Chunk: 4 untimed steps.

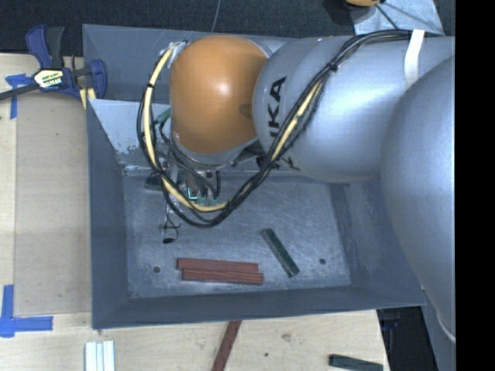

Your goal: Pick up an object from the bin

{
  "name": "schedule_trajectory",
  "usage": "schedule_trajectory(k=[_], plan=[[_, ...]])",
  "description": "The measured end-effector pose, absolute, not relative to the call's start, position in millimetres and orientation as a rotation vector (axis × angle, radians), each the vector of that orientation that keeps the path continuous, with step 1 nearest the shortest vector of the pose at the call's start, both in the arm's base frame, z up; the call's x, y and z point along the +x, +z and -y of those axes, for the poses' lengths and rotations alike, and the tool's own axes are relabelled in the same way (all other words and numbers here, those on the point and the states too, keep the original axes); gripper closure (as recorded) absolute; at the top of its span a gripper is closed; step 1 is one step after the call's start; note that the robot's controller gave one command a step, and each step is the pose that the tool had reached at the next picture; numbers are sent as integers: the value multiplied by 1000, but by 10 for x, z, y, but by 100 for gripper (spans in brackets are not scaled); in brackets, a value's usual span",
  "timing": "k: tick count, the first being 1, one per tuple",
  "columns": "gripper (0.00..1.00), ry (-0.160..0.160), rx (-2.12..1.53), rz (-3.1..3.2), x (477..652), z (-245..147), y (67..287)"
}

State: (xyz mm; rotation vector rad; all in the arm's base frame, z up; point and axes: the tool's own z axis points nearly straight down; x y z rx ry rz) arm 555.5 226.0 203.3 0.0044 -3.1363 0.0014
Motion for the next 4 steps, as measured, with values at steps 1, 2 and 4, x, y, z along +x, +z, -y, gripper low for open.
schedule_trajectory(k=[1, 2, 4], plan=[[0, -2, -2, 3144, 5576, -2251, 2080], [0, -4, 10, 3148, 6013, -1943, 1170], [0, -3, -153, 3143, 5731, -1570, 1361]])
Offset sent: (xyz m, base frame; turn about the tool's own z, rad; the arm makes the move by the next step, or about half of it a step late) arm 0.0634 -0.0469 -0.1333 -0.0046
